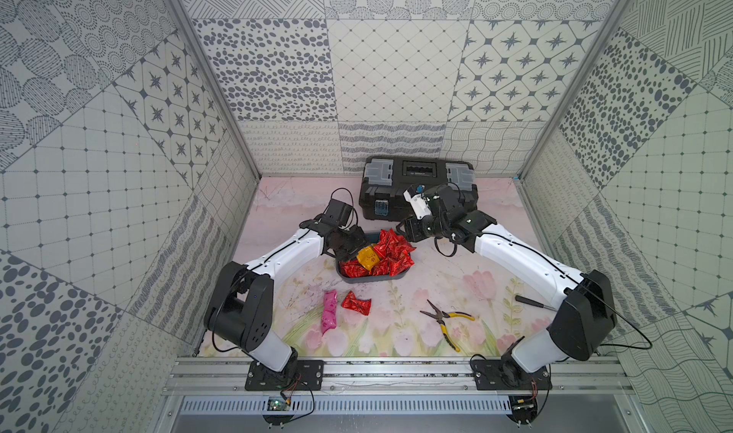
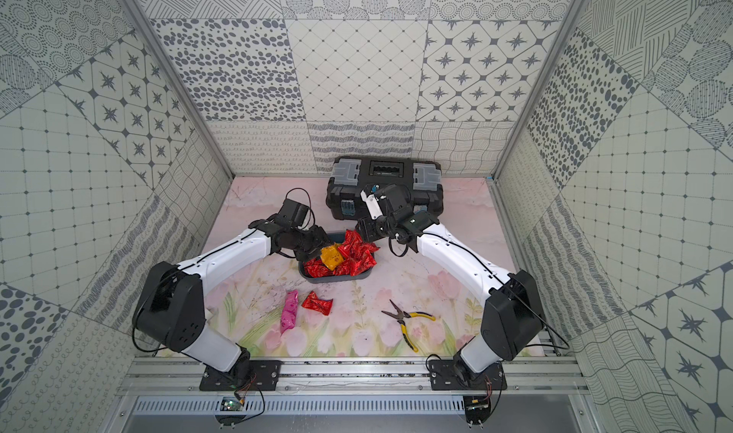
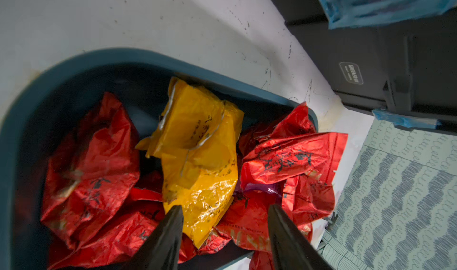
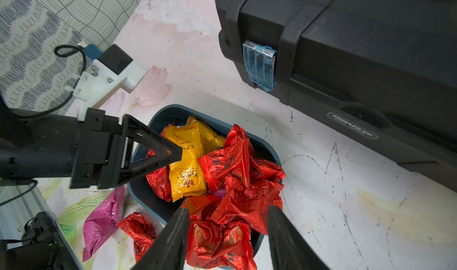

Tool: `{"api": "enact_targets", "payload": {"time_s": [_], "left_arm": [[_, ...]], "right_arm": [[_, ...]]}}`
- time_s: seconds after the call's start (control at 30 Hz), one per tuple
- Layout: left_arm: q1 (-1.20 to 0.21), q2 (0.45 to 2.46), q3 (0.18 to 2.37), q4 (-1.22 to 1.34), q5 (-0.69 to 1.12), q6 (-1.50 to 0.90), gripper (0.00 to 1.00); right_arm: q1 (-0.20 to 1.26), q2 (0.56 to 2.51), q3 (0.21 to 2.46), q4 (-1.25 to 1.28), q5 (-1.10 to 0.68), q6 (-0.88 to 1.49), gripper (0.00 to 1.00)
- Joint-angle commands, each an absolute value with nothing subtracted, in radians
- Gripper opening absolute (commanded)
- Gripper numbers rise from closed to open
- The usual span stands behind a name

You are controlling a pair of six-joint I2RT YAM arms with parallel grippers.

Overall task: Take the tea bags out of the storage box
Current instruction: Pick up the tea bag from the storage box.

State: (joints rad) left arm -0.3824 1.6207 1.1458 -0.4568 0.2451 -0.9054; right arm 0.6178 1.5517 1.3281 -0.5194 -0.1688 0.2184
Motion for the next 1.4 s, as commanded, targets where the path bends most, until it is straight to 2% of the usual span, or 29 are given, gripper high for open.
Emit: {"api": "enact_targets", "payload": {"time_s": [0.0,0.2,0.47,0.63,0.83,0.93,1.17,1.37], "left_arm": [[-0.408,1.644,1.185,-0.539,0.120,-0.871,0.62],[-0.411,1.632,1.172,-0.543,0.040,-0.860,0.71],[-0.376,1.671,1.182,-0.516,0.047,-0.777,0.71],[-0.360,1.713,1.175,-0.422,0.114,-0.748,0.61],[-0.360,1.730,1.172,-0.373,0.156,-0.724,0.38],[-0.359,1.719,1.176,-0.371,0.164,-0.701,0.23],[-0.360,1.630,1.155,-0.379,0.149,-0.645,0.00],[-0.357,1.507,1.149,-0.455,0.132,-0.549,0.00]], "right_arm": [[0.592,1.555,1.340,-0.477,-0.252,0.189,0.55],[0.572,1.555,1.323,-0.462,-0.239,0.206,0.55],[0.571,1.542,1.326,-0.443,-0.185,0.324,0.54],[0.571,1.525,1.313,-0.443,-0.152,0.360,0.53],[0.571,1.521,1.316,-0.450,-0.143,0.385,0.53],[0.571,1.515,1.318,-0.454,-0.138,0.394,0.53],[0.571,1.508,1.327,-0.462,-0.151,0.380,0.52],[0.572,1.524,1.356,-0.463,-0.262,0.307,0.52]]}}
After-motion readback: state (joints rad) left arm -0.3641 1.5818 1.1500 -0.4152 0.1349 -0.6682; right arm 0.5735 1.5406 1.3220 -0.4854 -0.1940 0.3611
